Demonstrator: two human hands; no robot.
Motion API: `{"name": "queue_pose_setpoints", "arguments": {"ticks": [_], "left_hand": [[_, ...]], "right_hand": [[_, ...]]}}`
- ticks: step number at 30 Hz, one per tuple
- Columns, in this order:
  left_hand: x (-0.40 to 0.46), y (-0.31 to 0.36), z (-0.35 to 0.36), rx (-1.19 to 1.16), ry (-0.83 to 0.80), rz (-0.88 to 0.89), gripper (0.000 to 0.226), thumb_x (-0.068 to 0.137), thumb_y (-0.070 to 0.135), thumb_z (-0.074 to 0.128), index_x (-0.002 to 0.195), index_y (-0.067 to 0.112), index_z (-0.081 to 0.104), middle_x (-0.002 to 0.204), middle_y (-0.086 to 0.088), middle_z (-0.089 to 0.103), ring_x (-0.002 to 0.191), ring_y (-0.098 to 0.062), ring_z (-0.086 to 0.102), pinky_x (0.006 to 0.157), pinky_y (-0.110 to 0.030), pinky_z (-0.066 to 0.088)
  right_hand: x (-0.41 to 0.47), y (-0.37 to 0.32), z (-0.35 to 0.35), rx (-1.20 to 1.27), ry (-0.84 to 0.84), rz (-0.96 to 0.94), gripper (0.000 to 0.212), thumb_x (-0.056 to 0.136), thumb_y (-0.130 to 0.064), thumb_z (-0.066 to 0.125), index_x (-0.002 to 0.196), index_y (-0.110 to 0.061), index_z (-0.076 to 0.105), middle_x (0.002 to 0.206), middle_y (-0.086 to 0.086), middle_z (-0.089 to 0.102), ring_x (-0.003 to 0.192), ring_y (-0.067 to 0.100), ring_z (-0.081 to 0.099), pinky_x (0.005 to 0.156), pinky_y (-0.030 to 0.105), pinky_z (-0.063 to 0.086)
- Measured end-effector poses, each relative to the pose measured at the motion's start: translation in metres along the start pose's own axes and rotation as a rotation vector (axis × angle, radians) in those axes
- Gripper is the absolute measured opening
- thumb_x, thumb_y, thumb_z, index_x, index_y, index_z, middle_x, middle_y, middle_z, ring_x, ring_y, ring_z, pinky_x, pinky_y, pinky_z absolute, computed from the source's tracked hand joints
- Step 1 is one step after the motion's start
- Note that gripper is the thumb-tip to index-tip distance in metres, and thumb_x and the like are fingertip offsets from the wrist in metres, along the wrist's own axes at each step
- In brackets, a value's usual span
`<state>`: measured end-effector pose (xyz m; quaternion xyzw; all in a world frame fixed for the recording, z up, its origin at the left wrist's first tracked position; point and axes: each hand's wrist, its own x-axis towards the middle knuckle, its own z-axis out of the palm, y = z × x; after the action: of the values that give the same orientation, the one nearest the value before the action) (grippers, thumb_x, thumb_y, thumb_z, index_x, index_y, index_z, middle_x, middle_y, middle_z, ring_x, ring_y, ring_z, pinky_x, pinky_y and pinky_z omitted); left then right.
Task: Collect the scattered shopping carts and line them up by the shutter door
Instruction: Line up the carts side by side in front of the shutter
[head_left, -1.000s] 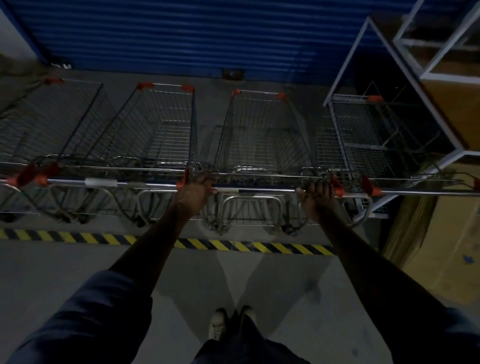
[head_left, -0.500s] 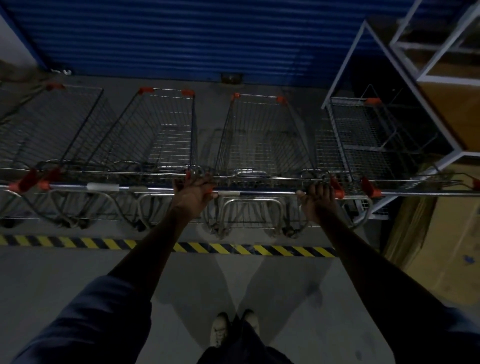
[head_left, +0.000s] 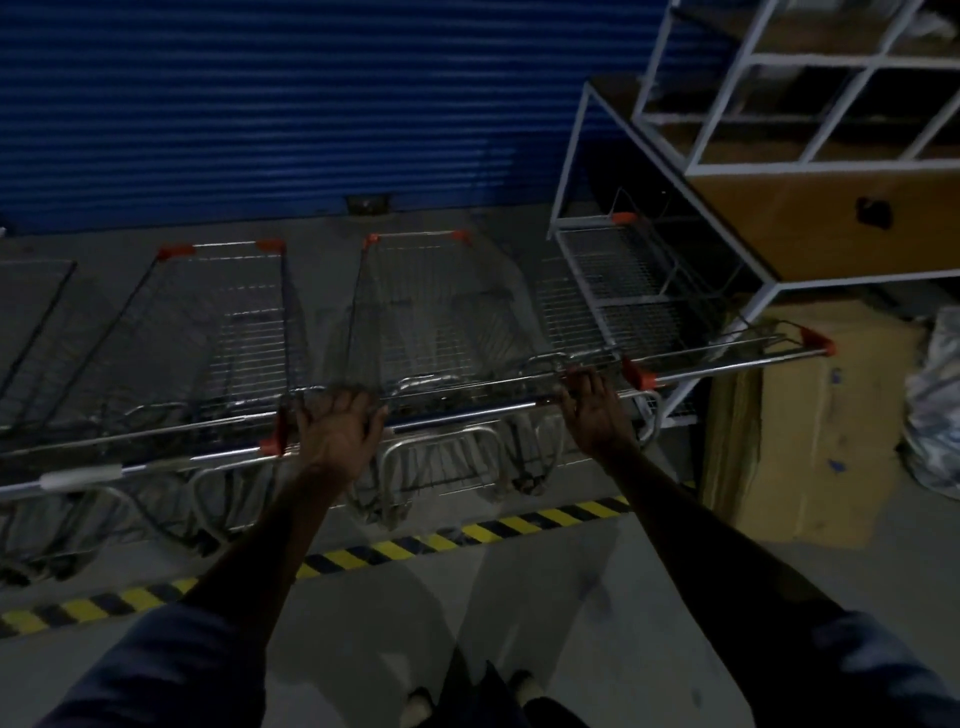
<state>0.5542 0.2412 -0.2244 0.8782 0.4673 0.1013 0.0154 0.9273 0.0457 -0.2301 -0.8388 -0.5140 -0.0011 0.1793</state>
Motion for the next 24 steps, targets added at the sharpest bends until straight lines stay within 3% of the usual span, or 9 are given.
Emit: {"name": "queue_pose_setpoints", "arguments": {"ticks": [3,5,8,12,13,15,16,20,24], "left_hand": [[0.027,0.059,0.002,-0.013,0.017,0.066,0.048,0.100,0.057,0.031,0.126,0.029,0.060,0.128,-0.001,0.068,0.128,-0.031,0.056,0.112,-0.066,0.030],[0.045,0.105,0.002,-0.074,0.010,0.143,0.048,0.100,0.056,0.033,0.129,0.029,0.059,0.131,0.000,0.067,0.132,-0.030,0.055,0.111,-0.063,0.032],[0.067,0.178,0.008,-0.132,0.025,0.234,0.045,0.101,0.057,0.035,0.128,0.030,0.058,0.133,0.002,0.066,0.134,-0.029,0.055,0.113,-0.055,0.035],[0.102,0.279,0.024,-0.104,0.124,0.351,0.040,0.100,0.054,0.036,0.120,0.029,0.062,0.124,-0.001,0.069,0.120,-0.031,0.058,0.110,-0.046,0.039],[0.111,0.303,0.029,-0.114,0.132,0.352,0.042,0.099,0.053,0.036,0.120,0.028,0.062,0.125,-0.002,0.068,0.119,-0.031,0.058,0.109,-0.046,0.040],[0.123,0.348,0.042,-0.163,0.130,0.323,0.044,0.100,0.050,0.037,0.122,0.025,0.064,0.129,-0.003,0.066,0.121,-0.031,0.058,0.108,-0.043,0.041],[0.127,0.368,0.050,-0.191,0.134,0.317,0.043,0.101,0.050,0.038,0.123,0.024,0.064,0.130,-0.004,0.066,0.122,-0.031,0.058,0.108,-0.042,0.042],[0.125,0.436,0.073,-0.279,0.060,0.263,0.040,0.103,0.055,0.040,0.127,0.030,0.062,0.135,0.001,0.062,0.123,-0.026,0.060,0.101,-0.040,0.050],[0.114,0.472,0.090,-0.259,-0.080,0.270,0.057,0.101,0.059,0.032,0.132,0.025,0.066,0.145,-0.003,0.057,0.118,-0.030,0.066,0.092,-0.041,0.057]], "right_hand": [[0.000,0.050,-0.037,-0.098,0.122,-0.079,0.039,0.111,-0.027,0.048,0.148,-0.013,0.044,0.134,0.034,0.058,0.129,0.052,0.054,0.111,0.062,0.043],[0.001,0.084,-0.062,-0.136,0.111,-0.119,0.056,0.108,-0.017,0.050,0.158,-0.026,0.028,0.133,0.034,0.057,0.124,0.053,0.054,0.104,0.064,0.045],[0.006,0.153,-0.089,0.007,0.121,0.001,0.055,0.101,-0.010,0.054,0.153,-0.008,0.038,0.118,0.039,0.062,0.107,0.057,0.061,0.090,0.065,0.052],[0.036,0.281,-0.100,-0.159,0.050,-0.223,0.089,0.082,-0.015,0.083,0.152,-0.002,0.029,0.111,0.042,0.059,0.092,0.059,0.065,0.075,0.062,0.056],[0.043,0.305,-0.107,-0.170,0.021,-0.234,0.078,0.089,-0.017,0.076,0.150,0.001,0.031,0.111,0.042,0.059,0.091,0.059,0.065,0.074,0.061,0.057],[0.061,0.336,-0.124,-0.022,0.052,-0.163,0.043,0.111,-0.018,0.035,0.145,0.007,0.038,0.114,0.046,0.060,0.099,0.062,0.064,0.081,0.065,0.056],[0.067,0.357,-0.129,-0.011,0.066,-0.148,0.043,0.113,-0.017,0.024,0.146,0.006,0.039,0.115,0.046,0.060,0.103,0.063,0.062,0.087,0.069,0.053],[0.080,0.467,-0.126,-0.306,0.054,-0.354,0.039,0.106,-0.011,0.035,0.140,-0.003,0.053,0.102,0.033,0.068,0.096,0.053,0.066,0.098,0.069,0.048],[0.093,0.511,-0.128,-0.162,0.109,-0.313,0.035,0.112,-0.026,0.038,0.118,-0.011,0.069,0.102,0.023,0.073,0.104,0.048,0.069,0.103,0.066,0.048]]}}
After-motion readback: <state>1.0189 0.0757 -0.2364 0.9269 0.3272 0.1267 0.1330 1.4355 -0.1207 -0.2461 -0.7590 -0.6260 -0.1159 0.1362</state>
